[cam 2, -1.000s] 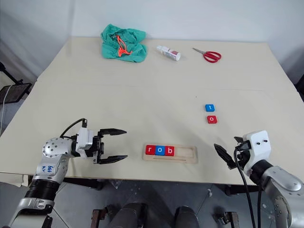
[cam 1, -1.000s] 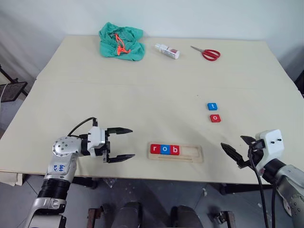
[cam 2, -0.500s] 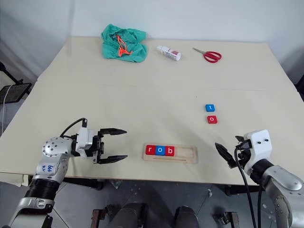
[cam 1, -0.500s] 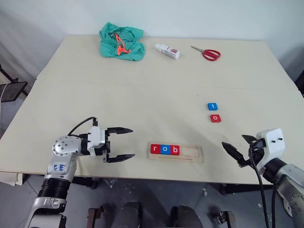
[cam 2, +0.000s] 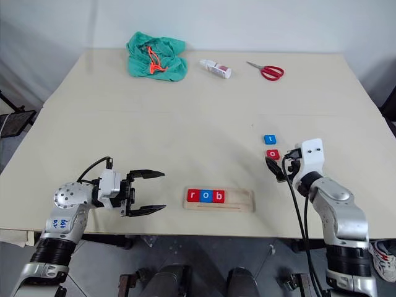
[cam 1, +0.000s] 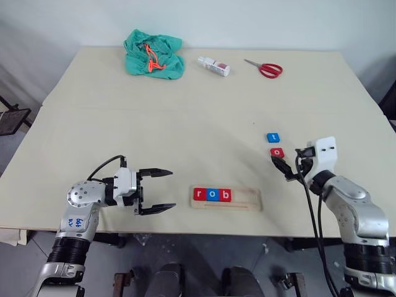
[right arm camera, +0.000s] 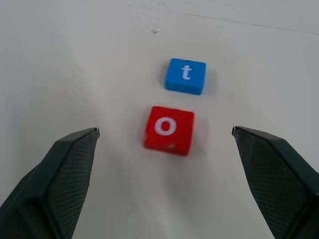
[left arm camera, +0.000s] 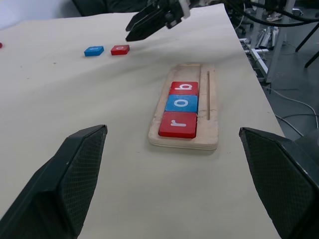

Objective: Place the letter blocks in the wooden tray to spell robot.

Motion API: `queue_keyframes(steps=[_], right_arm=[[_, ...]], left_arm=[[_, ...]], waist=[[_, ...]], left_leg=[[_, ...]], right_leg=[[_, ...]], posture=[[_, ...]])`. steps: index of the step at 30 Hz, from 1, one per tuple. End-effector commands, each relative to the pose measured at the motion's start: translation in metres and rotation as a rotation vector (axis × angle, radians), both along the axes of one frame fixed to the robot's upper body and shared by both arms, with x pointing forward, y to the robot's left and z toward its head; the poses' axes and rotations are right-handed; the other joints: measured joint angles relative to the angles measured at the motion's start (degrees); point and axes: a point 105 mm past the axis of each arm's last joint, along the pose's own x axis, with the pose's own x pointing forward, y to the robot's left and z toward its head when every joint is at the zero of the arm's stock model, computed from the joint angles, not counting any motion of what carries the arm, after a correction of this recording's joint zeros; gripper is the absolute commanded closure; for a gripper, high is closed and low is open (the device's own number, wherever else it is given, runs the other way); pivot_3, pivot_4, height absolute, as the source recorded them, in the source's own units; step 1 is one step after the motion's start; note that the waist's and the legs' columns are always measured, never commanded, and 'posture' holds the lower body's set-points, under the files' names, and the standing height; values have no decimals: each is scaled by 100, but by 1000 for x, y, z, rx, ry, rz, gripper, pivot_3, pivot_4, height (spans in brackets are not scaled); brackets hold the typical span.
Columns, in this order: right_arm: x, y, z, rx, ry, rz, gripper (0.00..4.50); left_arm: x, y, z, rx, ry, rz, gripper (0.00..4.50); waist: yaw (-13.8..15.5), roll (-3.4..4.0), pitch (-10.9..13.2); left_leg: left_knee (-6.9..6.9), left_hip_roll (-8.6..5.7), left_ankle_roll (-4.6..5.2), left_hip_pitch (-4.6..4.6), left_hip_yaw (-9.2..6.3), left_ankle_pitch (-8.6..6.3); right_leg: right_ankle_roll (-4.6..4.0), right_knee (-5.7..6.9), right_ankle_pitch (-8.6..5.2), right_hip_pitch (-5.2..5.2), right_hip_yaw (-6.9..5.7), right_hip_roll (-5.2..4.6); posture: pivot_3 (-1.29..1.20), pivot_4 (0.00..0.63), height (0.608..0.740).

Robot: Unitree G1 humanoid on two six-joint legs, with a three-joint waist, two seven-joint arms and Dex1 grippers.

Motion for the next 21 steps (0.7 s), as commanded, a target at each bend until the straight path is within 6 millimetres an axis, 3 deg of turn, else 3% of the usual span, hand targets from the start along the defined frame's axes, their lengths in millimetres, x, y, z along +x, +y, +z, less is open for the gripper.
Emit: queue_keyframes(steps=[1, 7, 15, 18, 21], right_arm=[[11, -1, 5, -9, -47, -3, 34], [24, 6, -8, -13, -13, 20, 34], [16, 10, -24, -1, 43, 7, 34], [16, 10, -29, -3, 46, -2, 639], [14, 12, -26, 0, 30, -10, 1527]], left_arm=[[-3, 3, 10, -7, -39, 15, 0], [-5, 5, 10, -8, -41, 29, 0], [-7, 8, 10, -7, -45, 50, 0], [-6, 7, 10, -9, -47, 52, 0], [-3, 6, 11, -12, -53, 50, 0]], waist=[[-3, 0, 0], [-1, 0, 0], [0, 1, 0], [0, 1, -1], [1, 1, -1]], left_leg=[[-2, 0, 0, 0, 0, 0], [-2, 1, 0, 0, -1, 0], [-3, 1, 0, 0, -1, 0], [1, 2, 0, 1, 0, 0], [2, 3, 0, 3, 0, 0]], right_leg=[[0, 1, 0, -1, 0, 0], [0, 0, 0, -1, -1, 0], [0, 1, 0, -1, 0, 0], [0, 1, 0, 1, 1, 1], [0, 2, 0, 1, 1, 1]], posture=[[0, 150, 740], [0, 150, 740], [0, 150, 740], [0, 150, 740], [0, 150, 740]])
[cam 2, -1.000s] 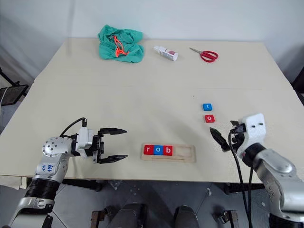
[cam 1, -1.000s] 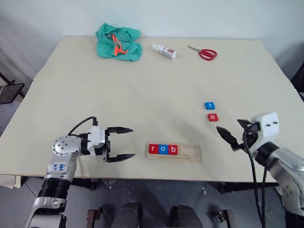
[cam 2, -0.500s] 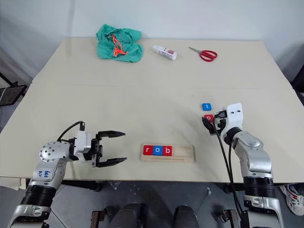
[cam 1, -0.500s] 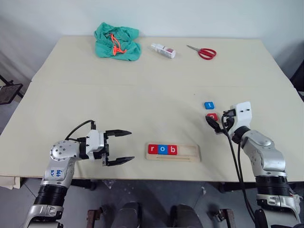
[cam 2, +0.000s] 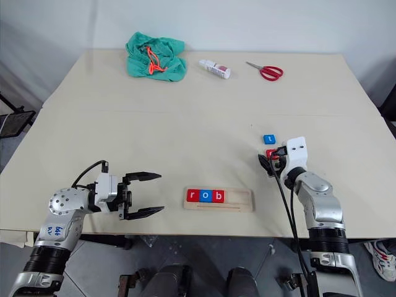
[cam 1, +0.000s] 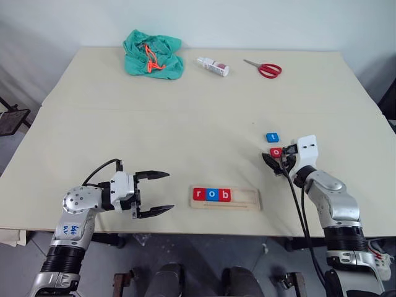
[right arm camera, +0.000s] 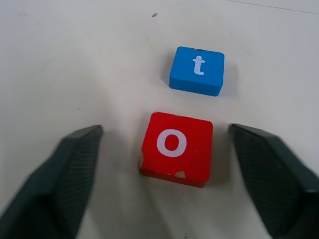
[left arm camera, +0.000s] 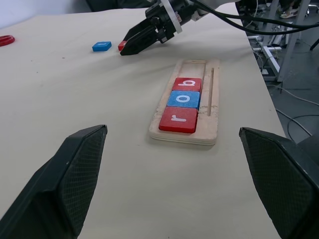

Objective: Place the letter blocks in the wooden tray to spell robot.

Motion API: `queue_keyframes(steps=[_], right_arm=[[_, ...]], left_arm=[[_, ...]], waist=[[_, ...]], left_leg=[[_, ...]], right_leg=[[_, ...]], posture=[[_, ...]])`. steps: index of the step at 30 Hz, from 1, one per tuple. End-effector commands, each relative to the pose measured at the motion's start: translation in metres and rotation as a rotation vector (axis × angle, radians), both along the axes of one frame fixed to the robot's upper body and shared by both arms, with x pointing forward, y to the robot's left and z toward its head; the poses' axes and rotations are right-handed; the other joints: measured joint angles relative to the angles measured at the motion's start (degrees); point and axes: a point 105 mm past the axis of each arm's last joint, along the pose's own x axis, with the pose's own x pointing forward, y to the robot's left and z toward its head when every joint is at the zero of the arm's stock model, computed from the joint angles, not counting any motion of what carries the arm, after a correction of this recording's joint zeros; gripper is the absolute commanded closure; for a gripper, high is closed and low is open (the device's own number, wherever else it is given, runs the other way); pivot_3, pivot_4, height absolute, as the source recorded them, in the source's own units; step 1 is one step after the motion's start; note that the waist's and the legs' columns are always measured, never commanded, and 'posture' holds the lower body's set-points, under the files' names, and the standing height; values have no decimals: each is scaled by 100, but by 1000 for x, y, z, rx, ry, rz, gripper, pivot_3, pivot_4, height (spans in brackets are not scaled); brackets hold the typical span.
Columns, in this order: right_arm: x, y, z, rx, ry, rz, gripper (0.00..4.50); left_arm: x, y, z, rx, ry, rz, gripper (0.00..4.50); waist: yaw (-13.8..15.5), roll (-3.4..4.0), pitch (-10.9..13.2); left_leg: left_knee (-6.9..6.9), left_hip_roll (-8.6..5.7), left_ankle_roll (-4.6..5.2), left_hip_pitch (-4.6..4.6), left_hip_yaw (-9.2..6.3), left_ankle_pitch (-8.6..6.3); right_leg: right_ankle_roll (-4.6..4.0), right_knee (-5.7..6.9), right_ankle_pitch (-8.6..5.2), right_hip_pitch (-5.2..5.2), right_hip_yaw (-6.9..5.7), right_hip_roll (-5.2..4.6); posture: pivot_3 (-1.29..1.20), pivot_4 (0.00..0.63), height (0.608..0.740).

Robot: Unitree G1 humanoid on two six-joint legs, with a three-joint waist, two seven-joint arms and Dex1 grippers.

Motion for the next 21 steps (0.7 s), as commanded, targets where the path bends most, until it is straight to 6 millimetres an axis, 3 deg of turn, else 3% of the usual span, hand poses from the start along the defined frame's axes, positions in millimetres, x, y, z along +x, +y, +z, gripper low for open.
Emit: queue_keyframes(steps=[1, 5, 13, 18, 21], right_arm=[[-5, 1, -4, 0, 5, -17, 1887], [-8, 3, 9, -5, -37, -24, 3031], [-38, 4, 40, -7, -93, -34, 3017], [-96, 18, 35, 13, -35, -49, 3017], [-117, 24, 26, 30, 13, -80, 3017]], left_arm=[[2, 1, 14, -9, -58, 1, 0], [4, -1, 14, -8, -58, -21, 0], [10, -7, 16, -7, -50, -84, 0], [12, -11, 13, -8, -25, -134, 0], [12, -13, 12, -11, -16, -157, 0]], waist=[[3, 0, 0], [13, 0, 0], [15, 1, 1], [82, 2, 0], [74, 2, 0]], left_leg=[[0, 0, 0, 0, 0, 0], [0, -1, 0, -1, 0, 0], [-5, -2, 0, -3, 0, 0], [-14, -2, -2, -5, -12, -1], [-11, -4, -1, -5, -6, -1]], right_leg=[[0, 0, 0, 0, 0, 0], [0, 0, 0, 0, 0, -1], [0, 0, 0, -5, 1, -1], [0, 2, 0, -5, 0, 2], [0, 1, 0, -5, 3, 1]], posture=[[0, 150, 740], [0, 150, 740], [0, 150, 740], [0, 150, 740], [0, 150, 740]])
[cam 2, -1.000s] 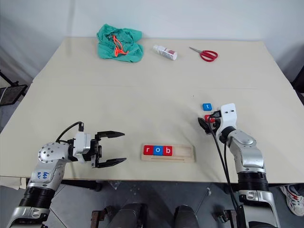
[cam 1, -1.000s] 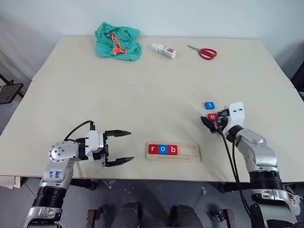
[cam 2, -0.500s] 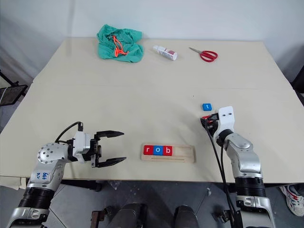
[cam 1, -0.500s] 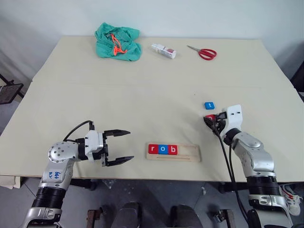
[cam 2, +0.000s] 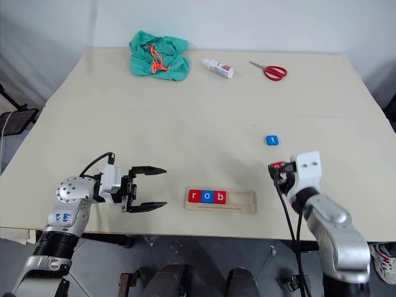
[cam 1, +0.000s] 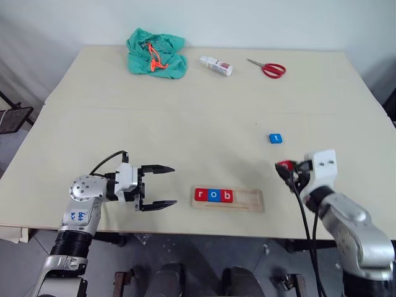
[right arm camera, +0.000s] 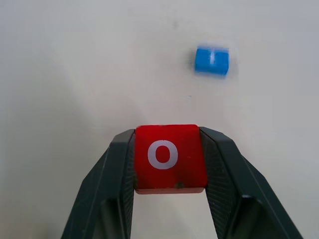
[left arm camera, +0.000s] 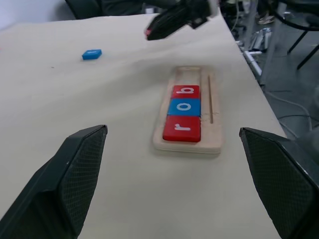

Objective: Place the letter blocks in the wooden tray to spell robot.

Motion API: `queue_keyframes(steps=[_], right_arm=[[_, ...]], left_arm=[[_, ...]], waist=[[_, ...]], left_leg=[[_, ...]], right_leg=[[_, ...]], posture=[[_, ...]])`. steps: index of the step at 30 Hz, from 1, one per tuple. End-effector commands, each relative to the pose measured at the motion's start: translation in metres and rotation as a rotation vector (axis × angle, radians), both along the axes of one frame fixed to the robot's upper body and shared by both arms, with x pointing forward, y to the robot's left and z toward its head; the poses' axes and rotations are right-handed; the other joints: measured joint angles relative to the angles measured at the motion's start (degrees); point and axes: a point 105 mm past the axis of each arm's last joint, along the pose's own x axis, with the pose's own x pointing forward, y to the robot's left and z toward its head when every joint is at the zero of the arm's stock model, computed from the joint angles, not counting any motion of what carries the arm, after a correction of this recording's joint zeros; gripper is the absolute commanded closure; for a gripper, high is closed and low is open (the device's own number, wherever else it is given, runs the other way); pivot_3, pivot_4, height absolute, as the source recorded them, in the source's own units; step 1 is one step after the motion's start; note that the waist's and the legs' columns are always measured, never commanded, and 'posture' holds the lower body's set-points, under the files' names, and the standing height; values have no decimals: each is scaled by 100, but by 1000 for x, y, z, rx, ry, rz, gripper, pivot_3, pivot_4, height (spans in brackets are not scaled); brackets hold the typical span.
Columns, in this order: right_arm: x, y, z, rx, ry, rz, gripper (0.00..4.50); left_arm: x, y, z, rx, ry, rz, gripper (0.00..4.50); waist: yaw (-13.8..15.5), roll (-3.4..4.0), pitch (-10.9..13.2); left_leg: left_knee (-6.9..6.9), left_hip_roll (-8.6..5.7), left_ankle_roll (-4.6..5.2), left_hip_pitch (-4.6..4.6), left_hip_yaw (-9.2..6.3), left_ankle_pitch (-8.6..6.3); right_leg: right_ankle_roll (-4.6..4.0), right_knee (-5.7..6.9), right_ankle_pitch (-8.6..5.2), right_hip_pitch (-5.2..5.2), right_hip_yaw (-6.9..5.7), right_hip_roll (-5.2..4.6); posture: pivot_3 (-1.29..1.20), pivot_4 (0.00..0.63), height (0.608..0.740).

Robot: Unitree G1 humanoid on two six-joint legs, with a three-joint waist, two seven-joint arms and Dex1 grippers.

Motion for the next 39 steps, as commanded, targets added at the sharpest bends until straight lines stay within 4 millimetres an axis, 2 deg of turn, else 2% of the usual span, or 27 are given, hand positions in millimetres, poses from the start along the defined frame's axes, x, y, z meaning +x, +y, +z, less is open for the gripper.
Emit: queue_keyframes(steps=[1, 6, 12, 17, 18, 21, 28, 30, 34, 39], right_arm=[[-17, 5, 11, 6, -26, -37, 3017], [-29, 1, -1, 13, 22, -93, 3017], [-27, -2, -9, 13, 46, -107, 3017], [-27, -1, -12, 3, 52, -90, 1350], [-27, -1, -13, 4, 52, -87, 902], [-29, -3, -14, -2, 58, -78, 24], [-32, -6, 7, -35, 16, 135, 24], [-32, -11, 16, -106, 21, 300, 24], [-33, -20, 9, -245, 118, 533, 24], [-19, -31, 4, -374, 172, 699, 24]], left_arm=[[-1, -3, 6, -20, -18, -38, 0], [0, -2, 5, -10, -15, -50, 0], [3, -2, 7, -8, -23, -49, 0], [3, 0, 8, -6, -29, -35, 0], [3, 1, 8, -6, -29, -34, 0], [2, 1, 8, -6, -31, -28, 0], [2, 2, 8, -7, -32, -20, 0], [2, 2, 8, -8, -32, -18, 0], [3, 0, 8, -10, -34, -23, 0], [0, 0, 7, -6, -34, -32, 0]], waist=[[-21, 0, 0], [-59, 1, -1], [-61, 1, -1], [-63, 1, -1], [-63, 1, -1], [-62, 1, -1], [-59, 1, -1], [-57, 1, -1], [-50, -1, 0], [-52, -3, 1]], left_leg=[[2, 0, 0, 1, 5, 0], [3, 2, -1, 7, 4, 3], [3, 1, -1, 7, 4, 3], [2, 0, -1, 6, 4, 3], [2, 0, -1, 6, 4, 3], [2, 0, -1, 6, 4, 3], [4, -1, 0, 6, 6, 3], [4, 0, 1, 6, 4, 3], [5, 0, 4, 6, 10, 4], [12, 0, 4, 3, 10, 4]], right_leg=[[0, 0, 0, 0, 2, 0], [0, 2, 0, 1, 7, 1], [0, 1, 0, 1, 7, 1], [0, 2, 0, 1, 7, 1], [0, 1, 0, 1, 7, 1], [0, 2, 0, 1, 7, 1], [0, 0, 0, 3, 7, 0], [0, -1, 0, 5, 4, 1], [0, -9, 0, 10, 4, 1], [0, -10, 0, 12, -1, -2]], posture=[[0, 150, 740], [0, 150, 740], [0, 150, 740], [0, 150, 740], [0, 150, 740], [0, 150, 740], [0, 150, 740], [0, 150, 740], [0, 150, 740], [0, 150, 740]])
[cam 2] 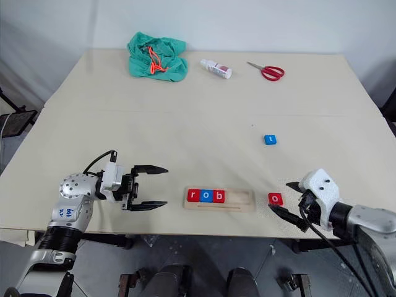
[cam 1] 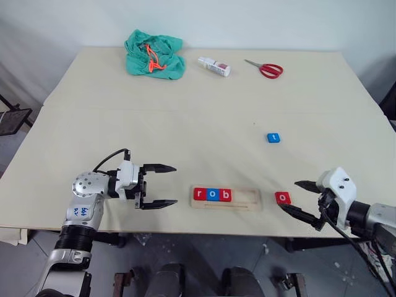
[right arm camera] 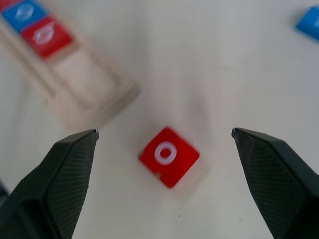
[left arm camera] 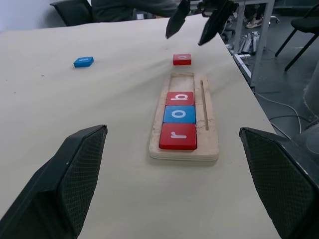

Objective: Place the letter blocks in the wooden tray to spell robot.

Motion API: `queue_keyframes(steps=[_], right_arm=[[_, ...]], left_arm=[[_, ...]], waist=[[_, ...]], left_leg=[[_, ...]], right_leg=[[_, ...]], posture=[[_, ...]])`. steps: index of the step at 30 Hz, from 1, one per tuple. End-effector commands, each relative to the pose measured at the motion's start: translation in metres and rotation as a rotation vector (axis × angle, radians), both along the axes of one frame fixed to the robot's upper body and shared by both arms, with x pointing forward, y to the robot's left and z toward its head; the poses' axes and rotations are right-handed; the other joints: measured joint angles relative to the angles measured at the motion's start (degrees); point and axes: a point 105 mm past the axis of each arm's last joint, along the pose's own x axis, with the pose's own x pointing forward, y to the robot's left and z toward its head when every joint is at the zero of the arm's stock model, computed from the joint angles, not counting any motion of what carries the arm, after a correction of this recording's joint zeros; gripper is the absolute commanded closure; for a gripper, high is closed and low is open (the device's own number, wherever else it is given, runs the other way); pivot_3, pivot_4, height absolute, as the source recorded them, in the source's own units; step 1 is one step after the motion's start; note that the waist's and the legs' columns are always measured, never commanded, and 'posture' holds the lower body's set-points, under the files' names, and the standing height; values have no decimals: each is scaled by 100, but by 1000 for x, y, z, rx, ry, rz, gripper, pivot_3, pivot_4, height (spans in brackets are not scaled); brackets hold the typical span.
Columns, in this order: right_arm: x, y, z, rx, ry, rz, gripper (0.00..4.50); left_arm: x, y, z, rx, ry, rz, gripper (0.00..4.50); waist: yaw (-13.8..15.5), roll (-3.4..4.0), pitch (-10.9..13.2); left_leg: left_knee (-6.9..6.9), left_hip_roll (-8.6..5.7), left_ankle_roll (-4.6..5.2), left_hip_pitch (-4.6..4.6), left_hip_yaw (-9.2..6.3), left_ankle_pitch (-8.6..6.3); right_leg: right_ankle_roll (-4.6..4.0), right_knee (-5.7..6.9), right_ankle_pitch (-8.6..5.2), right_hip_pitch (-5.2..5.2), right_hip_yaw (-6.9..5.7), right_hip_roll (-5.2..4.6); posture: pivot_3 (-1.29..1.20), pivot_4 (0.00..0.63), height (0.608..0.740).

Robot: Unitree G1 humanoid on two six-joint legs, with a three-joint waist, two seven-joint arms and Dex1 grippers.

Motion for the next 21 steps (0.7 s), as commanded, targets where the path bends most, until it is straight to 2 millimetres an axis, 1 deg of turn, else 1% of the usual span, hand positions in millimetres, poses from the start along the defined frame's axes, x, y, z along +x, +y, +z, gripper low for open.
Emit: queue_keyframes(steps=[1, 5, 10, 16, 21], right_arm=[[6, -4, 6, -77, -14, 128, 24], [18, -8, 13, -160, -7, 276, 24], [28, -6, 12, -197, 5, 386, 24], [30, -9, -2, -260, 42, 436, 24], [34, -9, -7, -269, 35, 441, 24]], left_arm=[[-5, 2, 5, 3, -33, -12, 0], [-11, 14, 3, 30, -28, 13, 0], [-15, 23, 5, 41, -36, 54, 0], [-20, 26, 6, 43, -37, 74, 0], [-22, 27, 6, 45, -37, 87, 0]], waist=[[0, 0, 0], [-29, -1, 1], [-1, -2, 1], [68, -2, 1], [64, -2, 1]], left_leg=[[0, -1, 1, -1, 0, 1], [-1, 2, 1, -2, -1, 1], [0, 5, 1, -5, -3, 1], [11, 3, 1, -12, -10, 0], [12, 3, 1, -11, -7, 0]], right_leg=[[0, -1, 0, 0, 0, -1], [0, -2, 0, -1, -4, 0], [0, -4, 0, -2, -8, 0], [0, -5, 0, 0, -12, -2], [0, -5, 0, -1, -11, -1]], posture=[[0, 150, 740], [0, 150, 740], [0, 150, 740], [0, 150, 740], [0, 150, 740]])
